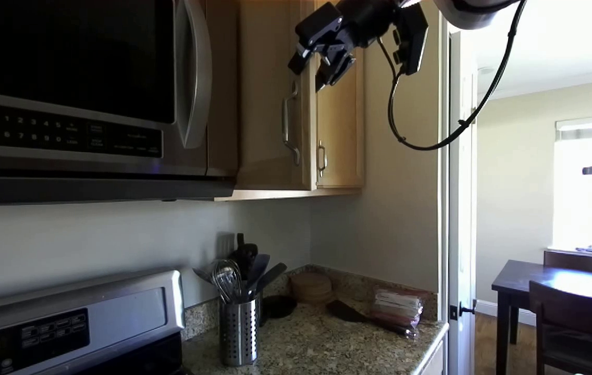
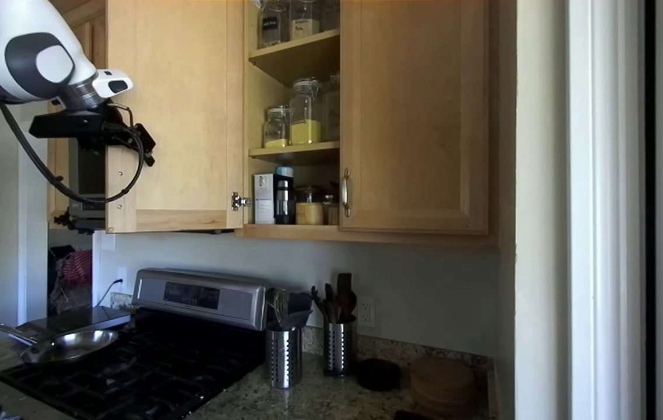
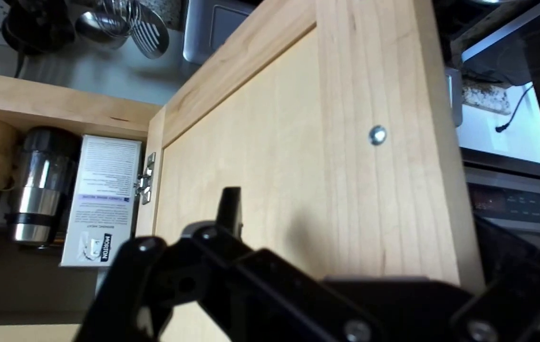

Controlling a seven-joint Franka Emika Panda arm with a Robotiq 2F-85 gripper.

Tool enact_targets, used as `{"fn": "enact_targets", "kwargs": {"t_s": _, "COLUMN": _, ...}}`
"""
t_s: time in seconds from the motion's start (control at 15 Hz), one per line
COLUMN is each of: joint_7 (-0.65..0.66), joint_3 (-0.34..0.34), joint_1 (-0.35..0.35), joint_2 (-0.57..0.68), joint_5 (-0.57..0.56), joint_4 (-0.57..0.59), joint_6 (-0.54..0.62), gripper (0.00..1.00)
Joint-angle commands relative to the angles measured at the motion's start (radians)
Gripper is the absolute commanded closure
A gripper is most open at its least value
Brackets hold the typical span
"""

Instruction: Close the left cabinet door

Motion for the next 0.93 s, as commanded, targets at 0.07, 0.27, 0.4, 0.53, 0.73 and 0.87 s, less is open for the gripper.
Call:
{"fn": "enact_targets", "kwargs": {"t_s": 0.07, "joint_7": 0.034, "joint_3": -0.029, "joint_1": -0.115, "joint_2": -0.020, "joint_5": -0.114, "joint_4": -0.041, "joint_6": 0.032, "gripper": 0.00}}
{"fn": "enact_targets", "kwargs": {"t_s": 0.27, "joint_7": 0.021, "joint_3": -0.048, "joint_1": -0.143, "joint_2": -0.055, "joint_5": -0.143, "joint_4": -0.076, "joint_6": 0.016, "gripper": 0.00}}
{"fn": "enact_targets", "kwargs": {"t_s": 0.4, "joint_7": 0.021, "joint_3": -0.057, "joint_1": -0.169, "joint_2": -0.083, "joint_5": -0.164, "joint_4": -0.095, "joint_6": 0.000, "gripper": 0.00}}
{"fn": "enact_targets", "kwargs": {"t_s": 0.53, "joint_7": 0.027, "joint_3": -0.065, "joint_1": -0.205, "joint_2": -0.108, "joint_5": -0.191, "joint_4": -0.110, "joint_6": -0.021, "gripper": 0.00}}
{"fn": "enact_targets", "kwargs": {"t_s": 0.73, "joint_7": 0.048, "joint_3": -0.071, "joint_1": -0.284, "joint_2": -0.126, "joint_5": -0.254, "joint_4": -0.122, "joint_6": -0.041, "gripper": 0.00}}
{"fn": "enact_targets", "kwargs": {"t_s": 0.87, "joint_7": 0.059, "joint_3": -0.073, "joint_1": -0.333, "joint_2": -0.113, "joint_5": -0.297, "joint_4": -0.119, "joint_6": -0.044, "gripper": 0.00}}
